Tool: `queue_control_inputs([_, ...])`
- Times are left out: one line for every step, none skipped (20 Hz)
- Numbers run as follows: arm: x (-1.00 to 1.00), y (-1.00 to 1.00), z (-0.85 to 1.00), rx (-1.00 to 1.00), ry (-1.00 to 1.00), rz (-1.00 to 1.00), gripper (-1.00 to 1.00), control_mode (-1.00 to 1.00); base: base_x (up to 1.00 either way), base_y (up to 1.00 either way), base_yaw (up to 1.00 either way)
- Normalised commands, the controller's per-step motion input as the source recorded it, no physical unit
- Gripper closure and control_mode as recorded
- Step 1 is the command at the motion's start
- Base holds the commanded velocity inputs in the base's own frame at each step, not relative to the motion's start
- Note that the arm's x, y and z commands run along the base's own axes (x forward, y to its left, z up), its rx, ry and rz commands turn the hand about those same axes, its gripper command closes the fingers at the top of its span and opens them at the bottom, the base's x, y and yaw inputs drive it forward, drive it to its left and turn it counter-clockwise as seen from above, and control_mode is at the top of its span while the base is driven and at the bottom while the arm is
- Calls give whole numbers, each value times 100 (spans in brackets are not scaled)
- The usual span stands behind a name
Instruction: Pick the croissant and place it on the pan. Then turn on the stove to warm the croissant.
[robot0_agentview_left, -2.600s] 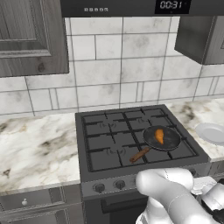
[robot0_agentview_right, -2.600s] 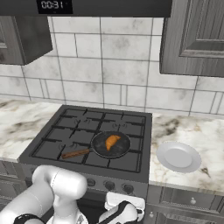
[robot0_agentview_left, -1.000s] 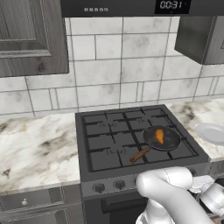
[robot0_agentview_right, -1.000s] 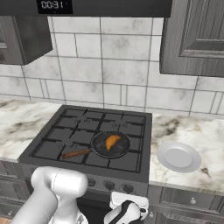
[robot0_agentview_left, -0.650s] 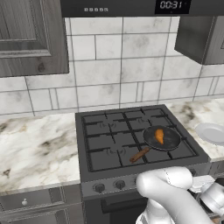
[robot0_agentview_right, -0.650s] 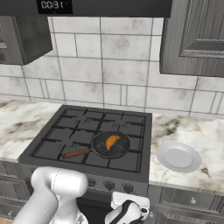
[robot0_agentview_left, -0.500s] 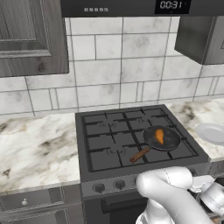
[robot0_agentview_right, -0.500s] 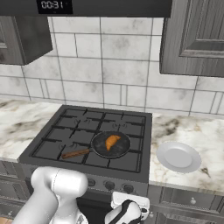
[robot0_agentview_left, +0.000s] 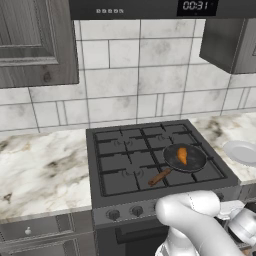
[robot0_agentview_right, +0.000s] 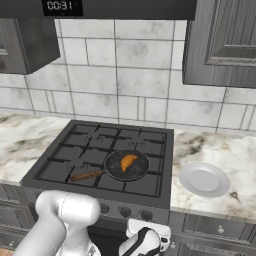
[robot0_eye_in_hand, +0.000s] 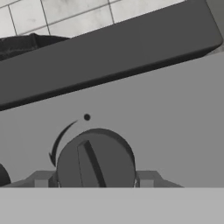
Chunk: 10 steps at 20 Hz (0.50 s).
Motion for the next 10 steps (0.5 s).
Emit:
queue_control_inputs([0, 6, 3, 0, 3, 0, 100, -100, 0, 0, 0])
queue_control_inputs([0, 4, 1, 0, 3, 0, 100, -100, 0, 0, 0])
queue_control_inputs([0, 0, 0, 0, 0, 0, 100, -100, 0, 0, 0])
queue_control_inputs([0, 0, 0, 0, 0, 0, 100, -100, 0, 0, 0])
queue_control_inputs([0, 0, 0, 0, 0, 0, 100, -100, 0, 0, 0])
queue_control_inputs([0, 0, 0, 0, 0, 0, 100, -100, 0, 0, 0])
queue_control_inputs([0, 0, 0, 0, 0, 0, 100, -100, 0, 0, 0])
queue_control_inputs([0, 0, 0, 0, 0, 0, 100, -100, 0, 0, 0])
queue_control_inputs([0, 0, 0, 0, 0, 0, 100, -100, 0, 0, 0])
queue_control_inputs([0, 0, 0, 0, 0, 0, 100, -100, 0, 0, 0])
